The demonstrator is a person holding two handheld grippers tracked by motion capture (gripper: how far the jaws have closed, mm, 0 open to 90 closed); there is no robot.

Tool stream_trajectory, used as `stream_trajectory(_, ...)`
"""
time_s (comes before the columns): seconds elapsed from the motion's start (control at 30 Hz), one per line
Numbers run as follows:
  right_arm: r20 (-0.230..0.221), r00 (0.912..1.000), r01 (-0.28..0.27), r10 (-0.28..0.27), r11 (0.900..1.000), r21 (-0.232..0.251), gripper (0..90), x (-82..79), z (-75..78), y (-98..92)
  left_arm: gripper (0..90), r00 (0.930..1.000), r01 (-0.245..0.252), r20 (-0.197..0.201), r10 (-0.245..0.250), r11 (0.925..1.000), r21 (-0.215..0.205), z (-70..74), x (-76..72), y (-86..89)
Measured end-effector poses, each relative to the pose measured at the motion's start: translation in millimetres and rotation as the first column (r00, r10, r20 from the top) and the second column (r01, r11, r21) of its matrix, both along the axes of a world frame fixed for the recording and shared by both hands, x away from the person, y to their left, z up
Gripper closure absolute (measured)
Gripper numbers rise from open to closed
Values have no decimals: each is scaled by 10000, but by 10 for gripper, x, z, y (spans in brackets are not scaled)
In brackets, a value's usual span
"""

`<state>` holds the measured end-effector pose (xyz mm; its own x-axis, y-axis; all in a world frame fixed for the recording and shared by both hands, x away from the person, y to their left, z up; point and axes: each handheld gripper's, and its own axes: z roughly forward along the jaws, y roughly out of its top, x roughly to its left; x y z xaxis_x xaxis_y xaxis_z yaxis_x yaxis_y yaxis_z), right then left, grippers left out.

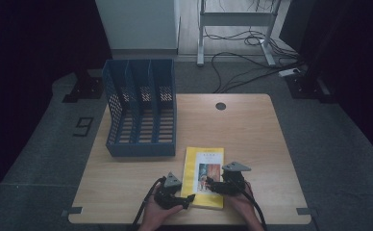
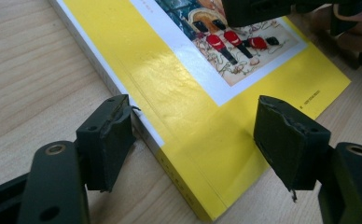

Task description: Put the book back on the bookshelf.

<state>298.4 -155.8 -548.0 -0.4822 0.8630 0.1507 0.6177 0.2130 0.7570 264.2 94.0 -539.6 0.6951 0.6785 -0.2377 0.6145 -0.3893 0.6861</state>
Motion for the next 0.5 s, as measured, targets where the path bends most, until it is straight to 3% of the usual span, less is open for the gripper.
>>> stream_trajectory(0.17,-360,9994,-8,14,9999,161,208,26,12,-28,268,9998,-96,-147,93,9998,-151,-37,46,15)
stream_trajectory(0.5,-110,9999,51,-52,10000,-71,219,-14,24,-8,241,9995,-317,-1,317,9995,76,-28,133,5)
